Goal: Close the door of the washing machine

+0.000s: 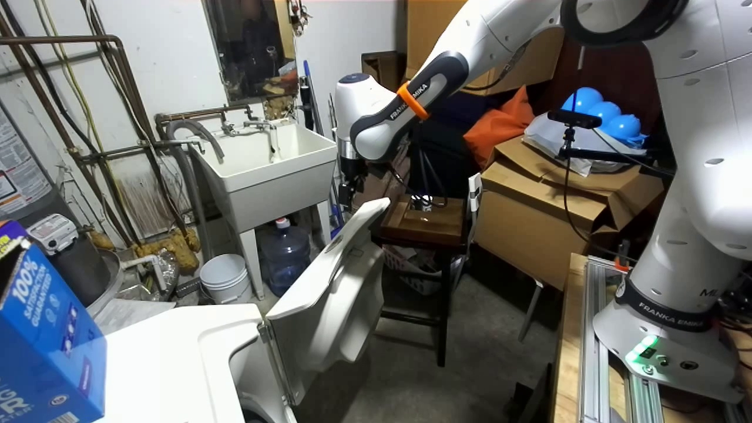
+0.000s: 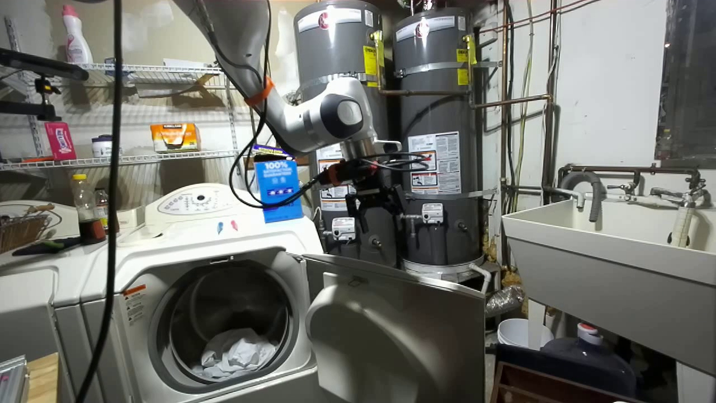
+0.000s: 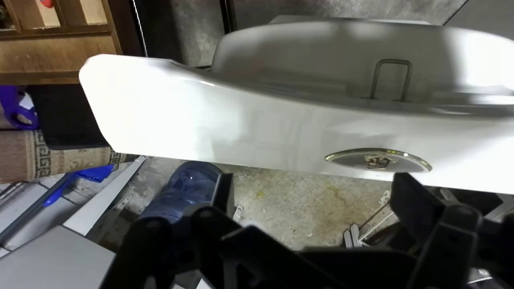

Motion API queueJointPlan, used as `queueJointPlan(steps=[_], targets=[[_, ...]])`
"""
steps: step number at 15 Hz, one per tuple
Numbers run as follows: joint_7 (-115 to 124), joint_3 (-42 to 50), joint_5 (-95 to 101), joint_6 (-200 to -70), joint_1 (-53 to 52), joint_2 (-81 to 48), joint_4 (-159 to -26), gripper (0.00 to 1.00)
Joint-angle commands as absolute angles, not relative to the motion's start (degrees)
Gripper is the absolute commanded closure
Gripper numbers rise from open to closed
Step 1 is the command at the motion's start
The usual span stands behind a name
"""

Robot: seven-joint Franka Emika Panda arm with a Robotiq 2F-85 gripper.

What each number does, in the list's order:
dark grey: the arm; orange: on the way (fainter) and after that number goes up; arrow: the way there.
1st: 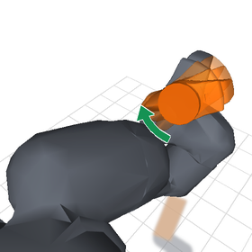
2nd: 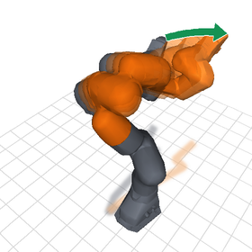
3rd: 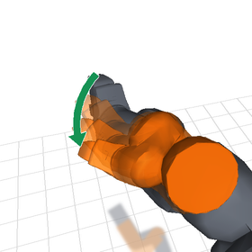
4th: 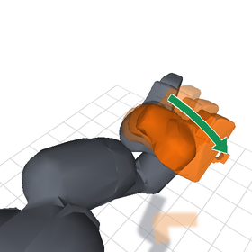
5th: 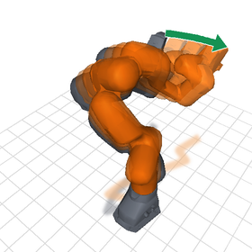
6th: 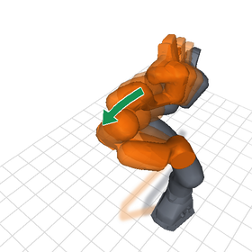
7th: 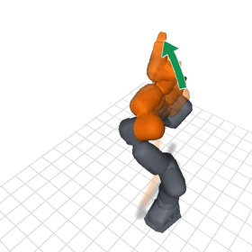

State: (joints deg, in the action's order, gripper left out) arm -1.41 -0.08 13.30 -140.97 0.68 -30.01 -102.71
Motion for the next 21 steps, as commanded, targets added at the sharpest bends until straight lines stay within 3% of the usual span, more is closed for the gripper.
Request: queueJointPlan(steps=[1,16,21], targets=[[-2.25,0.95,11.7,-139.78,0.3,-31.62,-100.99,0.0],[-2.47,2.85,9.85,-139.99,1.74,-49.83,-83.76,0.0],[-8.57,0.16,8.27,-125.87,2.24,-50.17,-81.28,0.0]])
